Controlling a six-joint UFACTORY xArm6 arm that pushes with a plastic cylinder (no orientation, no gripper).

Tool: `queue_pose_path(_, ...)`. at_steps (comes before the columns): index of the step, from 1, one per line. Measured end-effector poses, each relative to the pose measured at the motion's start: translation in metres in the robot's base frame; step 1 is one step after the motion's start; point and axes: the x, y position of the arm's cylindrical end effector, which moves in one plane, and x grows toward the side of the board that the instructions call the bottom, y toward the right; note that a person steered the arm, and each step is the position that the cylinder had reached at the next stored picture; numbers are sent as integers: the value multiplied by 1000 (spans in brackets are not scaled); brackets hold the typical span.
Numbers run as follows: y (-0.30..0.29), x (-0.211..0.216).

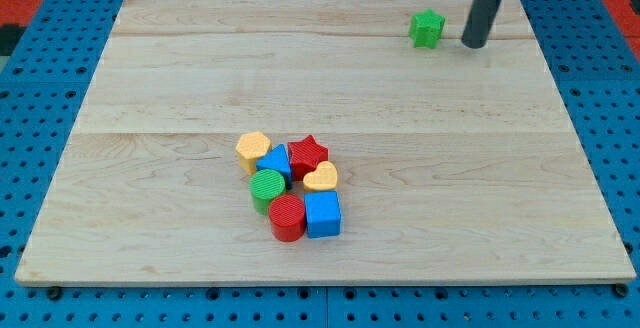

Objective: Push the green star to the top center of the board

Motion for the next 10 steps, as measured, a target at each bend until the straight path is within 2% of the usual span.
queue_pose_path(2,3,-47)
queue_pose_path(4,-65,-45)
queue_pose_path(5,-46,-42)
queue_pose_path(6,14,-42)
queue_pose_path(7,17,-5)
queue_pose_path(8,-21,22)
queue_pose_path(10,-96,-7)
